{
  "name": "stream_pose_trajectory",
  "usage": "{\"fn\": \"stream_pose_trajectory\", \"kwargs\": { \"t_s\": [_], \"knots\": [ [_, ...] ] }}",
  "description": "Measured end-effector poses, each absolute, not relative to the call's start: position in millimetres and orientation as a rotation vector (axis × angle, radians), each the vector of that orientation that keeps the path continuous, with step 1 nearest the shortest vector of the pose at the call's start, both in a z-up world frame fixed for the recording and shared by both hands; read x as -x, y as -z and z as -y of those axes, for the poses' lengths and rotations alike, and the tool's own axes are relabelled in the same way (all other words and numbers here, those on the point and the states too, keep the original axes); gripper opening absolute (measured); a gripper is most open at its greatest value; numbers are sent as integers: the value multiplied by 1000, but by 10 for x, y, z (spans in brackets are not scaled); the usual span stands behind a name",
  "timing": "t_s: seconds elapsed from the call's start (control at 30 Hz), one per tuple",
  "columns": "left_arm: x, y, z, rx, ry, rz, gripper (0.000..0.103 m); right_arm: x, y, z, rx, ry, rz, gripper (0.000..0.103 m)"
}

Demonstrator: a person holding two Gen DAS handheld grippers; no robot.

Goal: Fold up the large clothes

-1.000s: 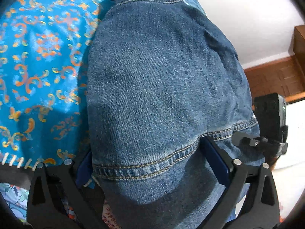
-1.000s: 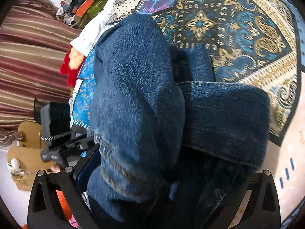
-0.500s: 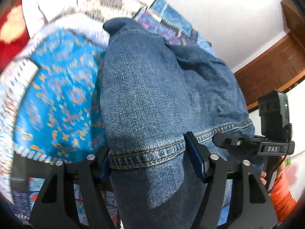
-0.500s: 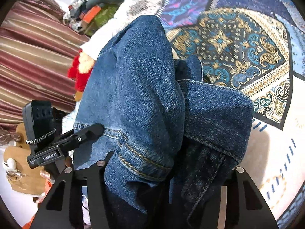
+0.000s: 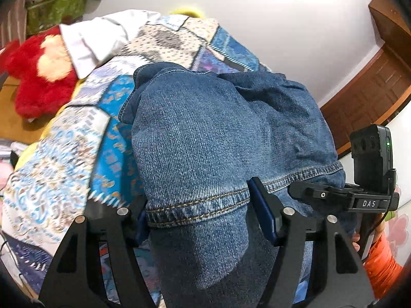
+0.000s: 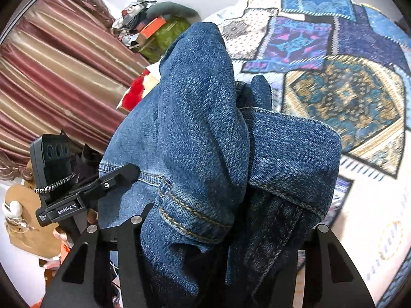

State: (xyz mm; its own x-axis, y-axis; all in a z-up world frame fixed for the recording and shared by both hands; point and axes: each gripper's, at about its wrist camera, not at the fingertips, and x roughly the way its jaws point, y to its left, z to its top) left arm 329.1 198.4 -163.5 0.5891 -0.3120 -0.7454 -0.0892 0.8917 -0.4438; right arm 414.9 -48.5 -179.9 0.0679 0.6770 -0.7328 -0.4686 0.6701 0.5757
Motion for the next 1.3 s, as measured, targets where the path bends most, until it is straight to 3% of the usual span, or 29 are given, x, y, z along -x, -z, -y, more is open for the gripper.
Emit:
{"fn": "stream_pose_trajectory", "kwargs": {
  "t_s": [0.43, 0.53, 0.63, 0.77, 0.97, 1.2, 1.3],
  "knots": [
    [-3202, 2590, -2174, 454, 59, -1089, 68, -4098, 2738, -30, -166, -853, -1396, 53],
    [-3159, 2723, -2207, 481, 68, -1070, 71, -4102, 2800, -96, -102, -869, -1388, 57],
    [-3071, 2689, -2187, 452, 60, -1054, 74, -4123, 2799, -90, -68, -861, -1396, 69],
    [-2902, 2593, -2144, 343, 22, -1055, 76, -4132, 2716, 64, -77, -854, -1416, 77],
    [-2727, 2290, -2109, 125, -76, -1008, 76, -4047, 2322, 224, 46, -811, -1308, 78],
    [-2944, 1865, -2287, 152, -101, -883, 78, -4007, 1827, 112, 133, -868, -1077, 79],
    [-3237, 1836, -2337, 145, -93, -864, 82, -4157, 1827, -217, 107, -888, -1062, 85]
  ]
}}
